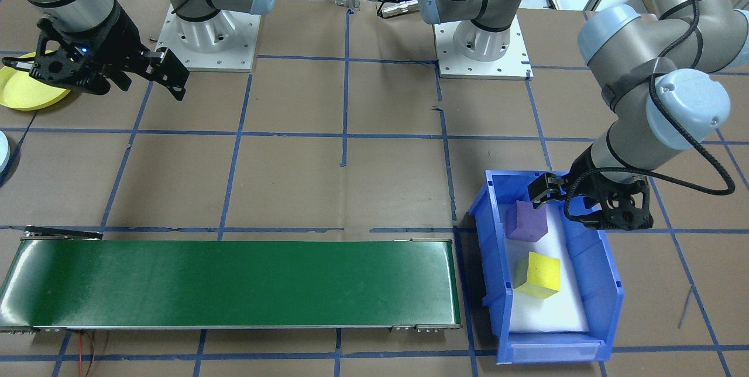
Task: Move block left to right into plate
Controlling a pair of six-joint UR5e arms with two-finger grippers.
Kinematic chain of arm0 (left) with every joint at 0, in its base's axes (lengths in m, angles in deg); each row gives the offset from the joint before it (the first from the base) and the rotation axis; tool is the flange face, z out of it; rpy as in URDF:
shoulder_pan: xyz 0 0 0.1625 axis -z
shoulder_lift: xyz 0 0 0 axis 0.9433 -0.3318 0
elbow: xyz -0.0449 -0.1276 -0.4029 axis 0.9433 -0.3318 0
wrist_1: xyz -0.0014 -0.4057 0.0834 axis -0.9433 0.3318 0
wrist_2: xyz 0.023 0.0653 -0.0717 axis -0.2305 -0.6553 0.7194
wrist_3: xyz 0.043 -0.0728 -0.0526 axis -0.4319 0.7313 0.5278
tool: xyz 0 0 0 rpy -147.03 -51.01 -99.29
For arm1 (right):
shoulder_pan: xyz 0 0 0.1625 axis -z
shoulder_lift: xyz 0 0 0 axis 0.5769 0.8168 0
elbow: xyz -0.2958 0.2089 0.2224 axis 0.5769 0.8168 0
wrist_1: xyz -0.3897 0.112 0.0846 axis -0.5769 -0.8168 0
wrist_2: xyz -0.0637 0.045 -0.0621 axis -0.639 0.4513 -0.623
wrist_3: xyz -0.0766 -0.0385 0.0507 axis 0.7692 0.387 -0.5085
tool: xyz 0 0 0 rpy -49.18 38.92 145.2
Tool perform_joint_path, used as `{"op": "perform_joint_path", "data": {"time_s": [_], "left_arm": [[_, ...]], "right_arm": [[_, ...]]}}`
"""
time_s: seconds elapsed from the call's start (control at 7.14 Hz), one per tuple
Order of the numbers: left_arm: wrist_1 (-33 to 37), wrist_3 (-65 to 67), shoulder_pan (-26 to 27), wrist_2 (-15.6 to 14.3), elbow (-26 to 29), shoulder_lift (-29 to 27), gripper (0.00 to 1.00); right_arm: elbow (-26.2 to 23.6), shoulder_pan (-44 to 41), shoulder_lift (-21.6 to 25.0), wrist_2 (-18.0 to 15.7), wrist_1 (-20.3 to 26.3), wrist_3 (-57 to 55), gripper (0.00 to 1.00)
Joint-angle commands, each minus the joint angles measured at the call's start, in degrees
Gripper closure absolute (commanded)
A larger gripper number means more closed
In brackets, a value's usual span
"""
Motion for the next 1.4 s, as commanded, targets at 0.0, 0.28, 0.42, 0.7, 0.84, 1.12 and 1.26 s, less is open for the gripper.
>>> {"op": "perform_joint_path", "data": {"time_s": [0.0,0.28,0.42,0.7,0.84,1.12,1.26], "left_arm": [[-0.2,0.4,0.1,-0.2,-2.6,-0.4,0.00],[-1.3,0.6,0.1,0.2,-3.7,-1.0,0.00],[-1.9,0.5,0.1,0.2,-3.6,-2.1,0.00],[-5.4,-1.0,0.1,0.2,-3.6,-4.4,0.00],[-6.5,-1.7,0.1,0.2,-3.6,-5.1,0.00],[-7.9,-1.5,0.1,0.4,-3.5,-7.2,0.00],[-7.8,-1.4,0.1,0.4,-3.5,-7.3,0.00]], "right_arm": [[0.0,0.0,0.0,0.0,0.0,0.0,0.00],[0.0,0.0,0.0,0.0,0.0,0.0,0.00],[0.0,0.0,0.0,0.0,0.0,0.0,0.00],[0.0,0.0,0.0,0.0,0.0,0.0,0.00],[0.0,0.0,0.0,0.0,0.0,0.0,0.00],[0.0,0.0,0.0,0.0,0.0,0.0,0.00],[0.0,0.0,0.0,0.0,0.0,0.0,0.00]]}}
